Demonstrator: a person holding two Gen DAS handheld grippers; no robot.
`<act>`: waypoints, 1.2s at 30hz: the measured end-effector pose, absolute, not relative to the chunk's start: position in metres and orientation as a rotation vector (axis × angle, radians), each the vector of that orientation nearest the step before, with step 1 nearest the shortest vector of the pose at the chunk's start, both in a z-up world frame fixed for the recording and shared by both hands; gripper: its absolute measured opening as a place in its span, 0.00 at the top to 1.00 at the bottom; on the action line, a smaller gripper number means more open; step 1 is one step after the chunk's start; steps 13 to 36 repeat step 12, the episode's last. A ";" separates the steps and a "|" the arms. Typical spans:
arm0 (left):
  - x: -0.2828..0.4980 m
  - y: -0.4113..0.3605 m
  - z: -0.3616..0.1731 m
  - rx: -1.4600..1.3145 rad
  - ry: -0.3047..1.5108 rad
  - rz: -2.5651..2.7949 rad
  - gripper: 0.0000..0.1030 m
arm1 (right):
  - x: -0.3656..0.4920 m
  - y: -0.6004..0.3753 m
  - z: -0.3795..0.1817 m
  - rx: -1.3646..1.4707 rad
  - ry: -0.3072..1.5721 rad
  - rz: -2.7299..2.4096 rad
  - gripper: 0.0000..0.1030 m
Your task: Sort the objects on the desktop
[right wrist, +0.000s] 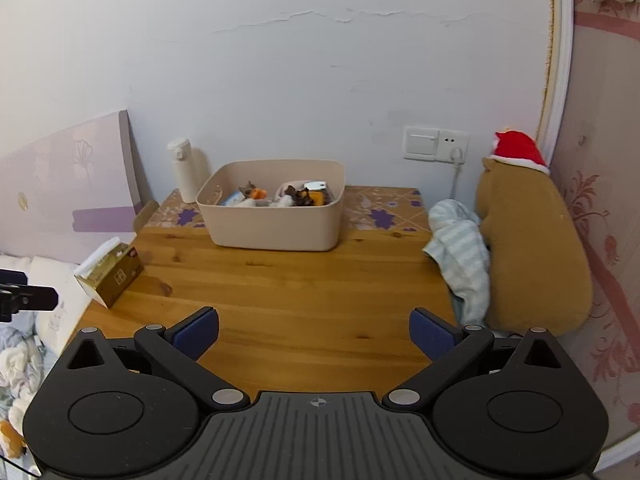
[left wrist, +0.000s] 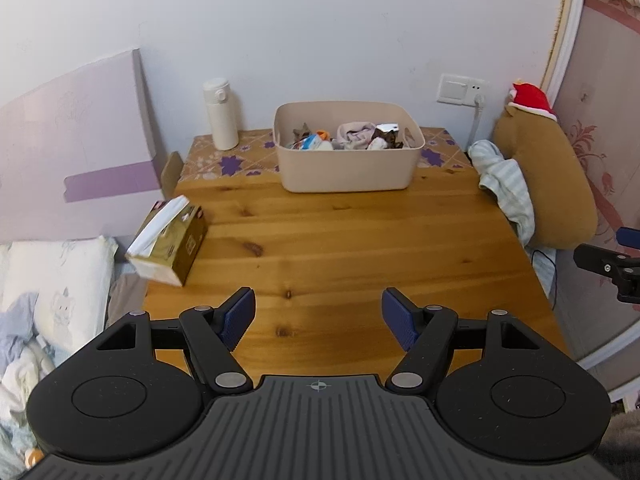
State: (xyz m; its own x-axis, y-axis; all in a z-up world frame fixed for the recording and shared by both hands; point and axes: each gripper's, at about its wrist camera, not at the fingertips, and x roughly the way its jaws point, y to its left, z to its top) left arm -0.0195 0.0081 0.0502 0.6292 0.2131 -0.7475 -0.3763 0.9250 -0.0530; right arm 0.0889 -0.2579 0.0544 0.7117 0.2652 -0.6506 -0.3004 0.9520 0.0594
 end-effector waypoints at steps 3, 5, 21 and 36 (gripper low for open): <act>-0.028 0.002 0.053 -0.226 0.828 0.345 0.31 | 0.082 -0.261 0.057 -0.068 0.718 0.320 0.00; -0.032 0.002 0.055 -0.248 0.824 0.349 0.31 | 0.079 -0.263 0.057 -0.078 0.722 0.324 0.00; -0.036 0.007 0.061 -0.278 0.816 0.372 0.31 | 0.074 -0.269 0.059 -0.114 0.726 0.335 0.00; -0.036 0.007 0.061 -0.278 0.816 0.372 0.31 | 0.074 -0.269 0.059 -0.114 0.726 0.335 0.00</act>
